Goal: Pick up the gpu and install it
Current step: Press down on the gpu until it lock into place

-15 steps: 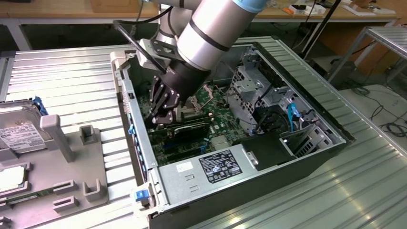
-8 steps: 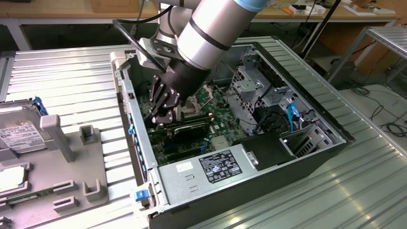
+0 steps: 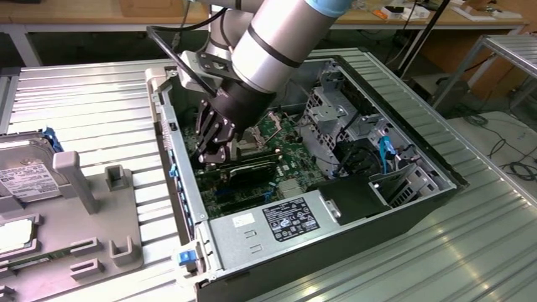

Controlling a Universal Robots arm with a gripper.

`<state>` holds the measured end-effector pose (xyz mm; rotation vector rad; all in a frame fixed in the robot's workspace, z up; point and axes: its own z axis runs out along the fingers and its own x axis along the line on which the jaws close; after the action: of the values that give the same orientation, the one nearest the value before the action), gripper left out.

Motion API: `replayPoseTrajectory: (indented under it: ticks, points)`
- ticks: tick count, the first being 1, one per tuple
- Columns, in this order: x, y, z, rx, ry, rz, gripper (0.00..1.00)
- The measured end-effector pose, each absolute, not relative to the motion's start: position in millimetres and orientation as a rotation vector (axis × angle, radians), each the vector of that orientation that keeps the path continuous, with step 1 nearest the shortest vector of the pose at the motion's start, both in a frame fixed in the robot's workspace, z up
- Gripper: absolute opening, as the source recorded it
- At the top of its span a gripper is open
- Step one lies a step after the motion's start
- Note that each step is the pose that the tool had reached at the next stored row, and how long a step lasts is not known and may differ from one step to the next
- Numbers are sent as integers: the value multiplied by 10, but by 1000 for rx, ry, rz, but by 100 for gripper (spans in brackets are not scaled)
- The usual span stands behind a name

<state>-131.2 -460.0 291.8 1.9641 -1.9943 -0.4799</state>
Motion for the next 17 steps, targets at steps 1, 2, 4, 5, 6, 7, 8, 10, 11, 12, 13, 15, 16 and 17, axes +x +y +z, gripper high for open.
replayPoseTrajectory:
  ticks: [1,2,4,5,6,7,8,10,11,12,13,15,16,17]
  points:
    - [-1312,-4600,2913,1964,-1994,-480,11]
    - [-1312,-4600,2907,1964,-1994,-480,11]
    - [-1312,-4600,2891,1964,-1994,-480,11]
    - [-1312,-4600,2879,1964,-1994,-480,11]
    - [-1312,-4600,2871,1964,-1994,-479,11]
    - [-1311,-4601,2852,1965,-1994,-479,11]
    - [-1309,-4600,2839,1966,-1995,-477,11]
    - [-1282,-4599,2831,1968,-1995,-478,11]
    - [-1240,-4598,2826,1970,-1996,-480,11]
    - [-1175,-4597,2824,1974,-1996,-487,11]
    - [-1140,-4597,2833,1977,-1997,-490,11]
    - [-1089,-4597,2831,1987,-2001,-495,11]
    - [-1056,-4596,2832,1993,-2004,-496,11]
    - [-1026,-4595,2831,1998,-2007,-494,11]
